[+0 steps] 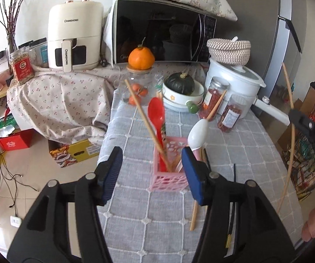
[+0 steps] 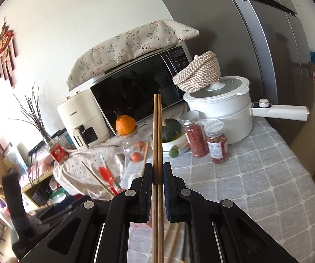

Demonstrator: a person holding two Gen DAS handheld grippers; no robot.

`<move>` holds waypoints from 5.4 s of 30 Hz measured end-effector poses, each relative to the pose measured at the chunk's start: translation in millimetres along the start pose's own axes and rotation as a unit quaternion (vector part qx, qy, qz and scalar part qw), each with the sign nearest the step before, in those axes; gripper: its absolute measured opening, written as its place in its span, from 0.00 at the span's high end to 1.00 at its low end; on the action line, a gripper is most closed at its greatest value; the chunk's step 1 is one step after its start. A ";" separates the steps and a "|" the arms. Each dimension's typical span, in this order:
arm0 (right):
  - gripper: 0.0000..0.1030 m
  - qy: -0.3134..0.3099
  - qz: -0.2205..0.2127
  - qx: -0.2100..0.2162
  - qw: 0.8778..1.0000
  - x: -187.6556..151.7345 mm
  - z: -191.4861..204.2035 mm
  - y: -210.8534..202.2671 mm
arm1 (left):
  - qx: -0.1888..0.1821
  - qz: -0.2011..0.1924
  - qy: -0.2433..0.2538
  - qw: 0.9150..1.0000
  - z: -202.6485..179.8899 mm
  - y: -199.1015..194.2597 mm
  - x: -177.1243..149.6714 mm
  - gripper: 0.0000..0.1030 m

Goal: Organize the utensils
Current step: 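Drop the chopstick into the pink basket with the left tool while the right tool carries the pair toward it, then lower the pair of wooden chopsticks into the pink basket and open the right tool, then lower the right tool and grasp a black chopstick, then grasp the other black chopstick with the left tool while the right tool holds its own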

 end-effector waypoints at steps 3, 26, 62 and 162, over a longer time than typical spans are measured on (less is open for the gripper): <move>0.91 0.016 -0.035 0.007 0.999 0.4 22.4 19.1 | 0.004 0.031 0.009 0.999 14.8 1.5 -9.1 0.44; 0.91 -0.056 -0.212 -0.082 0.972 -23.1 70.2 92.5 | 0.015 0.090 0.031 0.995 47.7 24.2 -34.8 0.42; 0.34 -0.025 0.117 -0.135 0.984 -40.2 -44.1 5.2 | -0.029 0.181 -0.033 0.982 -15.9 15.7 -66.9 0.21; 0.94 0.082 0.354 -0.104 0.926 -95.8 -163.9 13.3 | -0.162 0.331 0.163 0.915 -140.7 70.4 -123.4 0.93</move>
Point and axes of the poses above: each gripper's, at about its wrist camera, not at the fingertips, and y roughly the way its jaws point, z to its left, x to its top, the point moved 4 cm from there along y, roughly the way its jaws point, and after that the axes turned 4 degrees about x, right-handed, at the moved point
